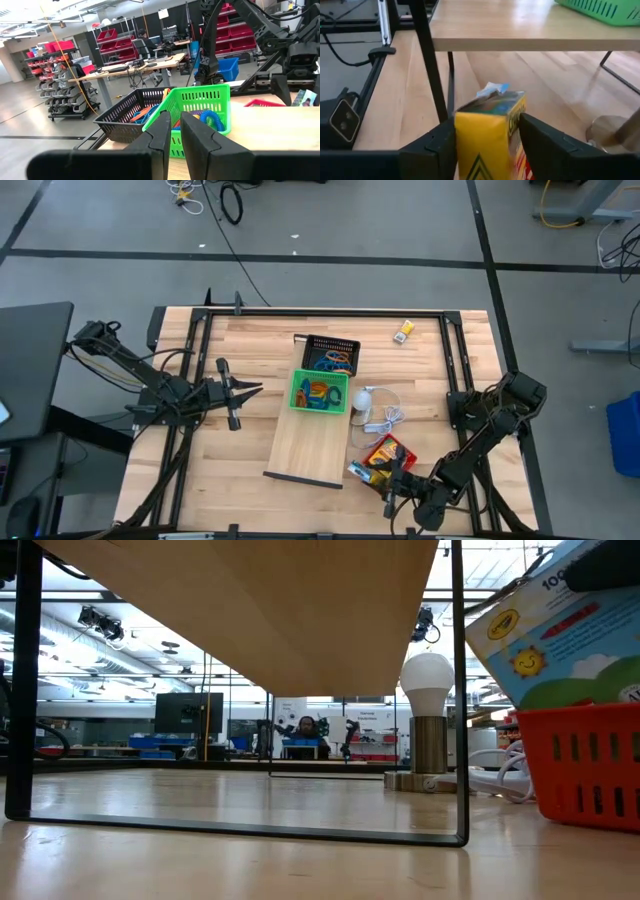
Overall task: Pick & Place Office Desk Supplies
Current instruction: Put the box of crayon into the red bin, then adjust the red bin
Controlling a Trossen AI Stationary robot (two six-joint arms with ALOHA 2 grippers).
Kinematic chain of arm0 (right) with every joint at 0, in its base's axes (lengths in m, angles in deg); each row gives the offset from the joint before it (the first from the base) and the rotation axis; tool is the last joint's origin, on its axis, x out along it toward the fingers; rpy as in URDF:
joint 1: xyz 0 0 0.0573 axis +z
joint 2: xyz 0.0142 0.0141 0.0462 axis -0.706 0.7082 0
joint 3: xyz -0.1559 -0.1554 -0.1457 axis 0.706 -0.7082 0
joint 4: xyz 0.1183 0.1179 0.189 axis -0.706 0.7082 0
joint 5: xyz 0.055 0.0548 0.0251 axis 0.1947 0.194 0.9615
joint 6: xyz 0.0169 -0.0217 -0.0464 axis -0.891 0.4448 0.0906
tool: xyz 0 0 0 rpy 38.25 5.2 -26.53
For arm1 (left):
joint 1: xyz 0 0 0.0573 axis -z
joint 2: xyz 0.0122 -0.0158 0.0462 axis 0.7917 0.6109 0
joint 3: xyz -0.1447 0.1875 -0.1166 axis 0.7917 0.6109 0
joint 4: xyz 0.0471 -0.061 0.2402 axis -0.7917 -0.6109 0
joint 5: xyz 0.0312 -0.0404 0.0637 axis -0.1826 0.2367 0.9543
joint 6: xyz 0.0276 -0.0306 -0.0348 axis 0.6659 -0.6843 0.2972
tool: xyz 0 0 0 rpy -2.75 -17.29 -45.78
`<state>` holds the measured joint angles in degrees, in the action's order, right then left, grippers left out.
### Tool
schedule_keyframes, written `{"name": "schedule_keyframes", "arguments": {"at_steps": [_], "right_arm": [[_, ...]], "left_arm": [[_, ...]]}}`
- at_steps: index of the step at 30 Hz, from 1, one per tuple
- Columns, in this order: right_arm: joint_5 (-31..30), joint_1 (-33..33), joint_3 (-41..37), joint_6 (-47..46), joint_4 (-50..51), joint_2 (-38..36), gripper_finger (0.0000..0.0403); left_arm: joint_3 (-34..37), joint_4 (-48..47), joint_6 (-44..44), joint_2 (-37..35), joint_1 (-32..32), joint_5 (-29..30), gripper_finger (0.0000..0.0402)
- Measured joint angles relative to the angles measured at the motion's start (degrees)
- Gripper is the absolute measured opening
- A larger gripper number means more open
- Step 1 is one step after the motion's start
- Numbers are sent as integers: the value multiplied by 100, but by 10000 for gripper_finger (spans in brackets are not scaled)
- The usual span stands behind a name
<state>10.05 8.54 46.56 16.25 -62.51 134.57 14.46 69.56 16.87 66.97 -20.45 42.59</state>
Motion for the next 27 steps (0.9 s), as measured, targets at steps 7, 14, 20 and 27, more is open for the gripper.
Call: {"name": "schedule_keyframes", "arguments": {"at_steps": [7,14,20,27], "right_arm": [[-276,-37,0,301,-65,0,245],[-492,-46,0,354,-114,0,256],[-1094,-1,0,985,-860,-12,253],[-1415,51,146,2226,-1851,-198,163]], "left_arm": [[0,-4,0,0,0,0,50],[0,-4,0,0,0,13,50],[0,-4,0,0,-1,17,50],[0,-4,0,-1,0,17,50]]}}
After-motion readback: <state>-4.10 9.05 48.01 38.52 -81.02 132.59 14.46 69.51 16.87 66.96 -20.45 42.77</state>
